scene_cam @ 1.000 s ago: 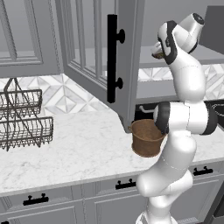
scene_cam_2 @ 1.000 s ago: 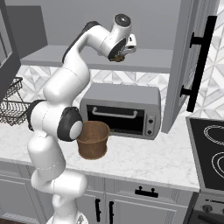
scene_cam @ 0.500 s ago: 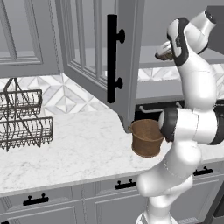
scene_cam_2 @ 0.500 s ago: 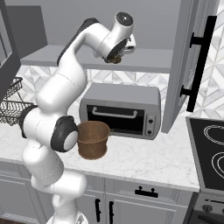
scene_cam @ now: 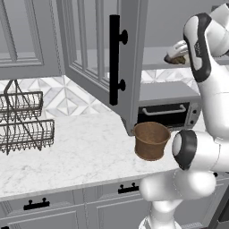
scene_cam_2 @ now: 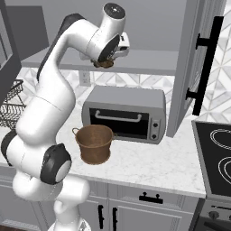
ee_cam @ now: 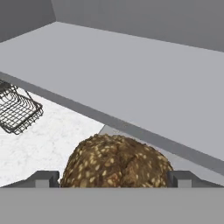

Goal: Open the cabinet, pick up the bread from the cabinet and place it in the basket. Then move the basket to the dining counter.

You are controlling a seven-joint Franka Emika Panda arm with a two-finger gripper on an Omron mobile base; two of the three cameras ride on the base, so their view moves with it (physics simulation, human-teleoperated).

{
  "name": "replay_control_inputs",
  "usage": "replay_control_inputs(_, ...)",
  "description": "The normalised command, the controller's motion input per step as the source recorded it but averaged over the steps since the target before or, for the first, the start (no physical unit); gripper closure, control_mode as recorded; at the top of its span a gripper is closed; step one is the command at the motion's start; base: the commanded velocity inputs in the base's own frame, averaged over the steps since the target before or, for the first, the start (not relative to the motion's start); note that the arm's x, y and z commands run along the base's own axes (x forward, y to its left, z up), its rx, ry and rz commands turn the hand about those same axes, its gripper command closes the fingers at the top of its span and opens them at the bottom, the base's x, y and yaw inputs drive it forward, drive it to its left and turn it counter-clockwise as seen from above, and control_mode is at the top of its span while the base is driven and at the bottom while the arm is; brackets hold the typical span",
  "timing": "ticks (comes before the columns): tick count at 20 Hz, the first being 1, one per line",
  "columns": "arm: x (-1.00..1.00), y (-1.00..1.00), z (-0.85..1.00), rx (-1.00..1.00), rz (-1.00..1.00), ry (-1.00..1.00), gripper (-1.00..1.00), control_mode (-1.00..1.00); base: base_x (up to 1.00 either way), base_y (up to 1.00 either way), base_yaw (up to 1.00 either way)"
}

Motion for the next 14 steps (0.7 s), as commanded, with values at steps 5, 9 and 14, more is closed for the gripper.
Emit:
replay_control_inputs(5,-1.0,0.32,-0.11,0.0,0.0,0.04,1.0,-1.0,0.0,0.0,0.0)
replay_control_inputs(9,-0.91,0.52,-0.81,-0.13,0.0,0.07,1.0,-1.0,0.0,0.0,0.0)
replay_control_inputs(14,-0.34,0.18,-1.0,-0.16,0.0,0.16,1.0,-1.0,0.0,0.0,0.0)
